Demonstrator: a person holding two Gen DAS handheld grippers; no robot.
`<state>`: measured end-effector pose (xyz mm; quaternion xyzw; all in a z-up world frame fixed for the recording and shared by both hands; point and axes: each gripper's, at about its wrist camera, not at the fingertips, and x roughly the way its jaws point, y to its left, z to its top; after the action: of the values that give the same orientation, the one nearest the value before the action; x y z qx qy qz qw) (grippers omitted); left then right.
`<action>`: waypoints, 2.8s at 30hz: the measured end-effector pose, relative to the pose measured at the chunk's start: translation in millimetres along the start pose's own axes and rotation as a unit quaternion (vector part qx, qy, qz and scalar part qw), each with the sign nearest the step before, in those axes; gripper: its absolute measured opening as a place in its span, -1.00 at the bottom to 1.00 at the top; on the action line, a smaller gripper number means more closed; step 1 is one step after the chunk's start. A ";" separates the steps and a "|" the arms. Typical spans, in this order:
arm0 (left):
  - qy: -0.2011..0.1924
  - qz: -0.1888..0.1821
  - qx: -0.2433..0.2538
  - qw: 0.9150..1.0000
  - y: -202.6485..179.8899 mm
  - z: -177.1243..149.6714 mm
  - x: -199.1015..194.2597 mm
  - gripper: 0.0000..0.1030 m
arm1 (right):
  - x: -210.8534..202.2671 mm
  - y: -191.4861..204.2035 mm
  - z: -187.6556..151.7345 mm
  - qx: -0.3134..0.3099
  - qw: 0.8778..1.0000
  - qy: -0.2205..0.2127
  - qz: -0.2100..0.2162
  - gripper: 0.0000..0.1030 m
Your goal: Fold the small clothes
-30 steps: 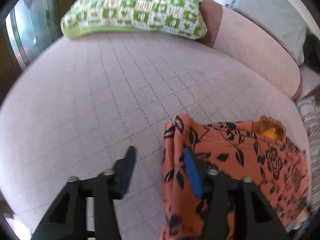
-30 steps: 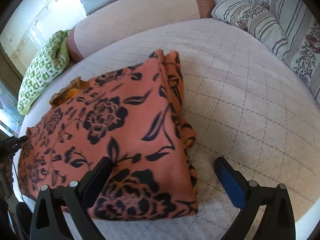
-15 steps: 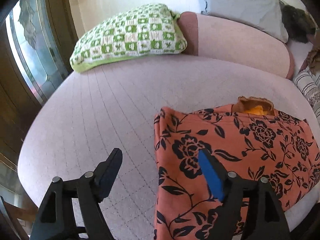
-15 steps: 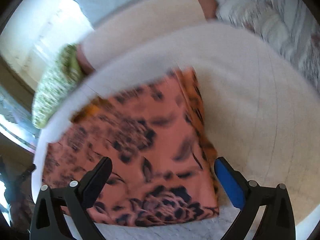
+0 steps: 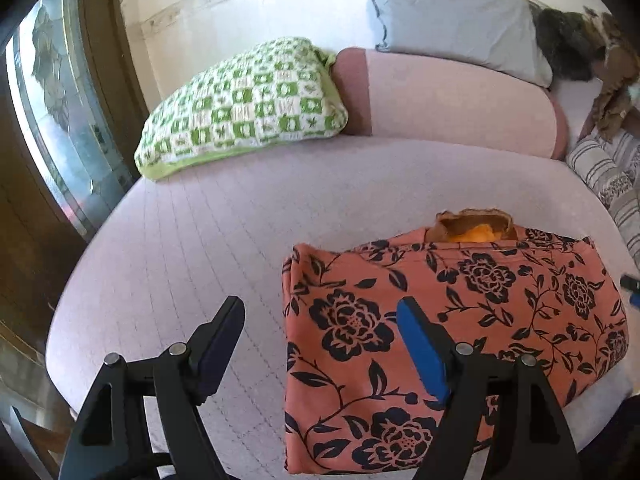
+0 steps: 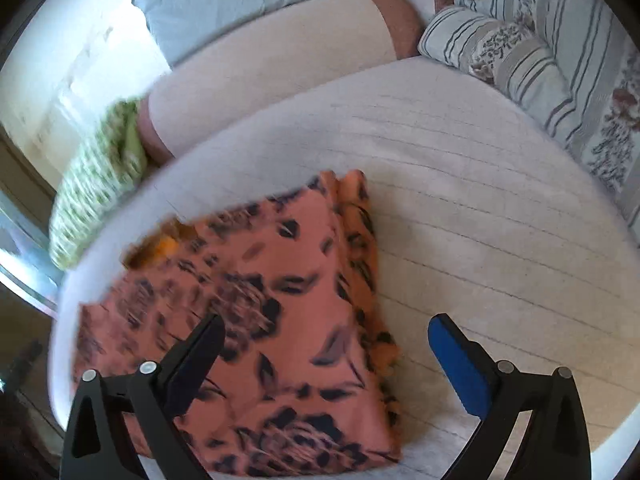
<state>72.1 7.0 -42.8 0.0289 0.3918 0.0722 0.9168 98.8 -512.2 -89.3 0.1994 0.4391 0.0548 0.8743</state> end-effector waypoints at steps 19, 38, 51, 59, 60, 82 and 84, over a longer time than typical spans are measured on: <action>-0.023 -0.012 -0.010 1.000 -13.9 9.8 -20.6 0.54 | 35.5 -0.5 34.0 0.014 0.999 0.038 -0.006 0.99; -0.022 -0.036 -0.018 0.999 -30.9 -5.2 -41.1 0.55 | -21.8 -21.2 -60.0 0.061 0.995 0.072 0.029 0.99; 0.055 -0.048 0.043 0.996 -75.2 -45.1 9.9 0.55 | -21.5 -44.7 -90.5 0.154 0.985 0.056 0.046 0.99; 0.078 -0.060 0.046 0.994 -92.9 -56.3 31.3 0.55 | -15.5 -55.8 -81.9 0.182 0.980 0.058 0.054 1.00; 0.081 -0.063 0.050 0.993 -95.8 -57.8 33.9 0.55 | -14.6 -56.1 -80.4 0.187 0.979 0.056 0.054 1.00; 0.101 -0.067 0.100 0.988 -131.6 -71.7 65.5 0.87 | 2.9 -37.5 -60.0 0.197 0.977 0.056 0.064 0.99; 0.101 -0.074 0.089 0.988 -129.0 -62.9 60.7 0.87 | 4.5 -37.5 -60.3 0.195 0.977 0.058 0.063 0.99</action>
<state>82.3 -111.3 -143.8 0.0740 0.4886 -0.0283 0.8689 50.9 -527.1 -139.7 0.3901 0.4778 0.0346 0.7864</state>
